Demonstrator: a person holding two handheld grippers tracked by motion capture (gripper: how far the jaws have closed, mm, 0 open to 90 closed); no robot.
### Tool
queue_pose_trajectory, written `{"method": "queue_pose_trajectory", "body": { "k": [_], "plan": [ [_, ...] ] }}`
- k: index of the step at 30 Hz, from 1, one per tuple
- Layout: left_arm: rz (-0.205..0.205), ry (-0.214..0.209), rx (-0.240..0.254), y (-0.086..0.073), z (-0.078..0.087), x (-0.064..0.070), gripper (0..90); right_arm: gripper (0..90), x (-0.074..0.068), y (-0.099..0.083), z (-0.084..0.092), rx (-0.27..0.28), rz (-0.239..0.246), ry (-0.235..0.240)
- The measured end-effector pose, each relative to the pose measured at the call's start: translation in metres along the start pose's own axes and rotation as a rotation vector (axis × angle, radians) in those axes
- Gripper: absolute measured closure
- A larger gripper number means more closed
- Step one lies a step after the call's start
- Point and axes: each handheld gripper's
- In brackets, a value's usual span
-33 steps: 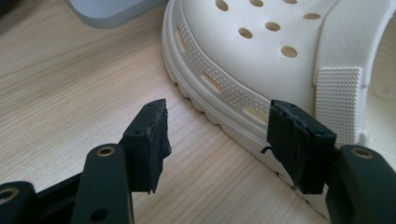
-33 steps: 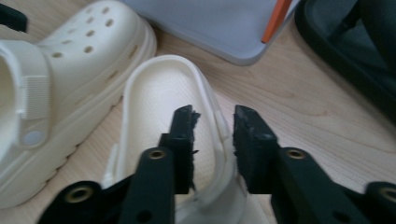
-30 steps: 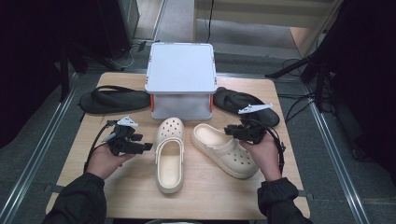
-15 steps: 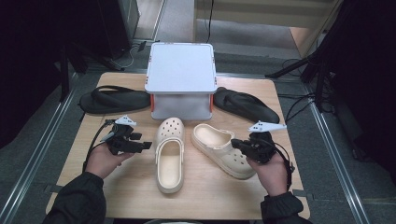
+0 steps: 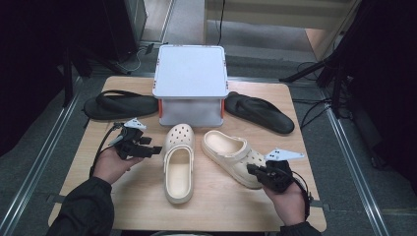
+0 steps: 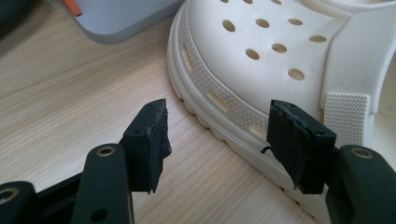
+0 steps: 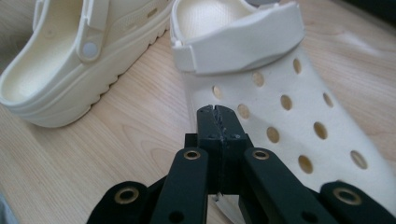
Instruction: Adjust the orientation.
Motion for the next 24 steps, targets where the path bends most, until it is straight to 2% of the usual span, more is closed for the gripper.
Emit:
{"method": "queue_pose_trajectory", "body": {
  "k": [7,14,18,20,24],
  "plan": [
    [0.013,-0.011,0.018,0.002,-0.004,-0.003,39.5,90.0,-0.003,-0.011,-0.009,-0.051,-0.012,0.012],
    [0.013,-0.014,0.01,0.005,-0.007,-0.005,39.4,90.0,-0.008,-0.017,-0.02,-0.101,0.01,0.011],
    [0.013,-0.015,0.005,0.005,-0.008,-0.005,39.3,90.0,-0.006,-0.019,-0.023,-0.127,-0.003,0.005],
    [0.012,-0.014,0.004,0.005,-0.008,-0.005,39.3,90.0,-0.003,-0.02,-0.023,-0.125,-0.02,0.019],
    [0.011,-0.007,0.009,0.005,-0.007,-0.005,39.3,90.0,-0.002,-0.02,-0.023,-0.127,-0.01,0.019]
  ]
}}
Point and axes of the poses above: each handheld gripper's, and its own axes: z roughly backward along the jaws, y roughly out of its top, x roughly to its right, and after that the axes turned 7 degrees about x, right-handed
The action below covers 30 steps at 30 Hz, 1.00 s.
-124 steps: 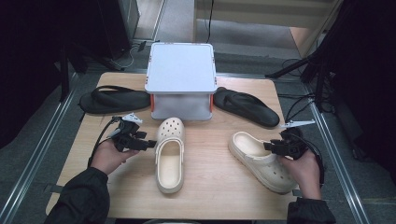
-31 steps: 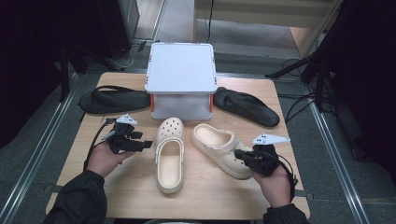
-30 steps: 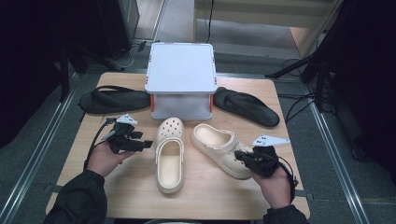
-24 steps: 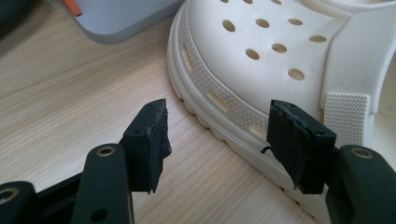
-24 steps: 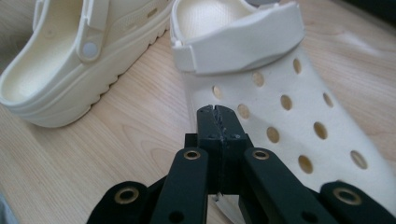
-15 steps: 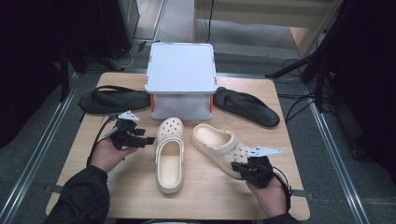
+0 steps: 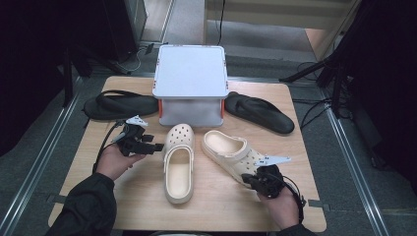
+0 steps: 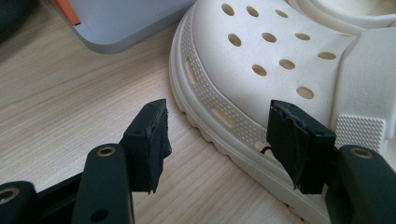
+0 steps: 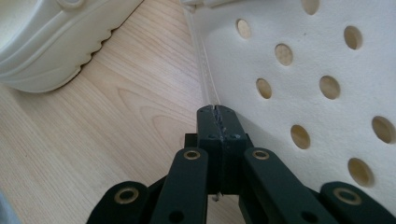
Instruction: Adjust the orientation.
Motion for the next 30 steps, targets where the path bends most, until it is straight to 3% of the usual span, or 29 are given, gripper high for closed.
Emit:
{"method": "queue_pose_trajectory", "body": {
  "k": [16,30],
  "plan": [
    [-0.003,0.0,0.003,0.0,0.0,0.0,39.3,90.0,0.02,0.0,0.008,-0.005,-0.055,-0.041],
    [-0.008,0.0,-0.004,0.0,-0.001,0.0,39.3,90.0,0.056,0.01,0.008,0.021,-0.124,-0.112]
  ]
}}
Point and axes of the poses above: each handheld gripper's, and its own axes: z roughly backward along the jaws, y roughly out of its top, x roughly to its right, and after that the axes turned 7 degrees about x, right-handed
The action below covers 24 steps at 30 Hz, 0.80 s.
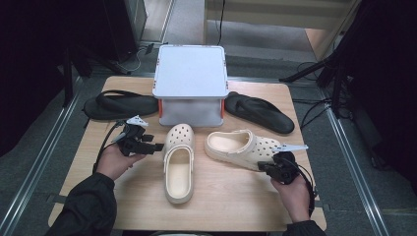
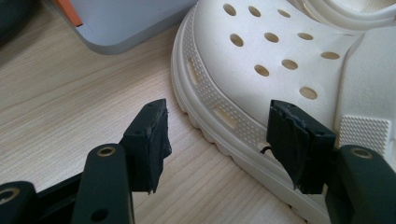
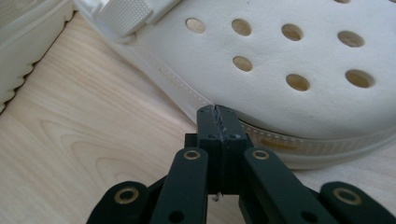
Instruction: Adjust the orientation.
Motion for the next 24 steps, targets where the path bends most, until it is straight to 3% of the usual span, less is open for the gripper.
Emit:
{"method": "queue_pose_trajectory", "body": {
  "k": [8,12,18,24],
  "plan": [
    [-0.003,-0.011,0.004,0.0,0.0,-0.001,39.3,90.0,0.004,0.011,-0.002,0.021,-0.016,-0.017],
    [-0.007,-0.008,0.007,-0.001,0.0,0.0,39.3,90.0,-0.011,0.023,0.003,0.086,-0.012,0.006],
    [-0.002,-0.004,0.002,-0.001,0.002,0.0,39.3,90.0,-0.037,0.044,-0.008,0.108,0.007,0.045],
    [-0.006,0.005,-0.001,-0.001,0.0,0.001,39.4,90.0,-0.05,0.055,-0.024,0.113,0.032,0.061]
  ]
}}
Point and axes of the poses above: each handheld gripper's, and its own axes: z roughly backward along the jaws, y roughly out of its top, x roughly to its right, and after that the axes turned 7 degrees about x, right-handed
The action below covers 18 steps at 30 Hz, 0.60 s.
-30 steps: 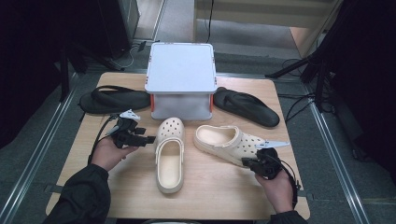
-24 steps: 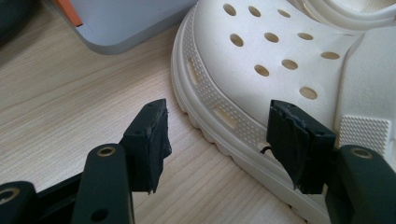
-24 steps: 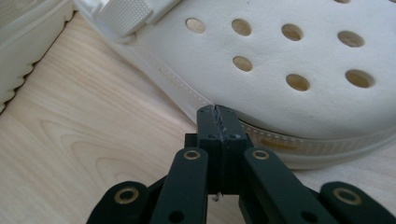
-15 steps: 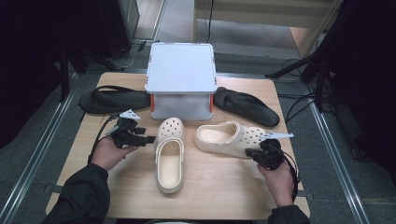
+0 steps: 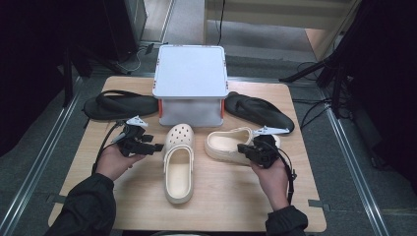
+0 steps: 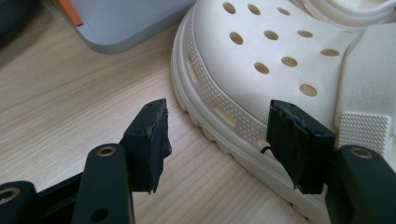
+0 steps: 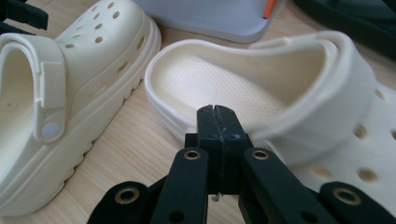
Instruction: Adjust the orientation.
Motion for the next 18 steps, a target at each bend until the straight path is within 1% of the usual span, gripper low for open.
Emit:
{"method": "queue_pose_trajectory", "body": {
  "k": [3,5,9,11,13,18],
  "plan": [
    [-0.002,0.001,-0.003,0.0,0.001,-0.001,39.4,90.0,-0.004,0.005,-0.009,-0.007,0.012,-0.005],
    [-0.002,0.002,0.0,-0.001,0.001,-0.001,39.4,90.0,-0.006,0.007,-0.016,-0.007,0.006,-0.004],
    [0.0,0.001,0.003,0.0,0.001,-0.001,39.4,90.0,-0.012,0.01,-0.031,-0.022,0.023,-0.011],
    [-0.003,0.002,-0.001,-0.001,0.001,-0.001,39.4,90.0,-0.014,0.01,-0.035,-0.031,0.029,-0.014],
    [-0.002,-0.002,-0.007,-0.001,0.001,-0.001,39.4,90.0,-0.015,0.01,-0.04,-0.036,0.024,-0.015],
    [-0.003,-0.004,-0.004,-0.001,0.001,0.0,39.3,90.0,-0.017,0.009,-0.05,-0.053,0.022,-0.021]
  ]
}}
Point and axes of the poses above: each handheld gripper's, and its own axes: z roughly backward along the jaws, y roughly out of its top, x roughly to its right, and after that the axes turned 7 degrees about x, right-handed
